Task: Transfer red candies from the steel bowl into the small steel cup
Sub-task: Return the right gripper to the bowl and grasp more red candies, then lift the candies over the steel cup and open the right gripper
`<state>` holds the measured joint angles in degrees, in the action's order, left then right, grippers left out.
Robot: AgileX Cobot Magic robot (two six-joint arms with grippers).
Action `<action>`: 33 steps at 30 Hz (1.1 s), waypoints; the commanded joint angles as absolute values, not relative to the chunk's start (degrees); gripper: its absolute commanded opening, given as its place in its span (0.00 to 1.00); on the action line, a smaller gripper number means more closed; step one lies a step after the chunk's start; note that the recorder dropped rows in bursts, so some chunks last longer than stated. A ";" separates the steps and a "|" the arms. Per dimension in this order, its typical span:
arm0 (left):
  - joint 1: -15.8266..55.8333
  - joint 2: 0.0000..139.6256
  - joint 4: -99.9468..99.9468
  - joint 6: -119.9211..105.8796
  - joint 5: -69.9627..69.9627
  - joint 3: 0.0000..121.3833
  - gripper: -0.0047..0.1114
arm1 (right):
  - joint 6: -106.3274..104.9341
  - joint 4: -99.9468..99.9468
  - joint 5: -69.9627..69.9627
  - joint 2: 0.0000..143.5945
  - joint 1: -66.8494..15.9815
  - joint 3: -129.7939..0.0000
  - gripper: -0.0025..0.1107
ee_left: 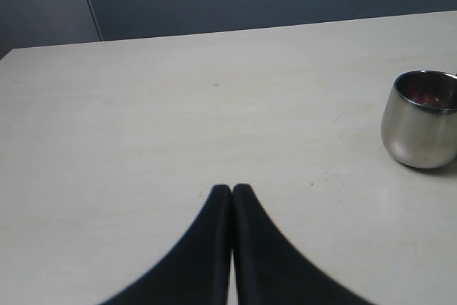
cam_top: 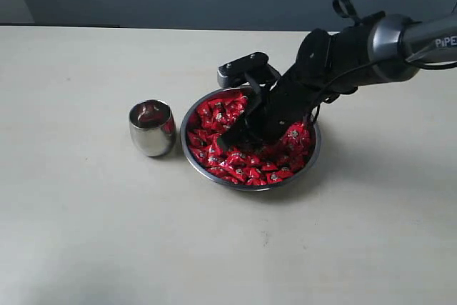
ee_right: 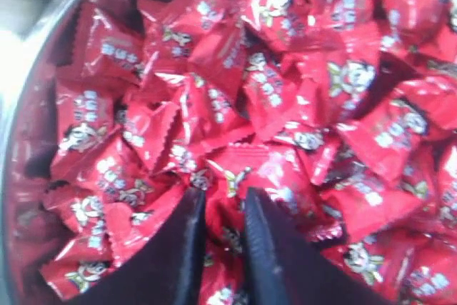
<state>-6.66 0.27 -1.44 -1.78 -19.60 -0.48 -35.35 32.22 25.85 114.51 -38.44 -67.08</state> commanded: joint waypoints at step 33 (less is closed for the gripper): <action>-6.20 0.00 -1.55 -1.68 -19.30 0.00 0.04 | -35.82 28.56 24.97 115.51 -38.77 -67.28 0.02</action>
<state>-6.66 0.27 -1.44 -1.78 -19.60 -0.48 -35.61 28.98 25.14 115.47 -38.87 -67.19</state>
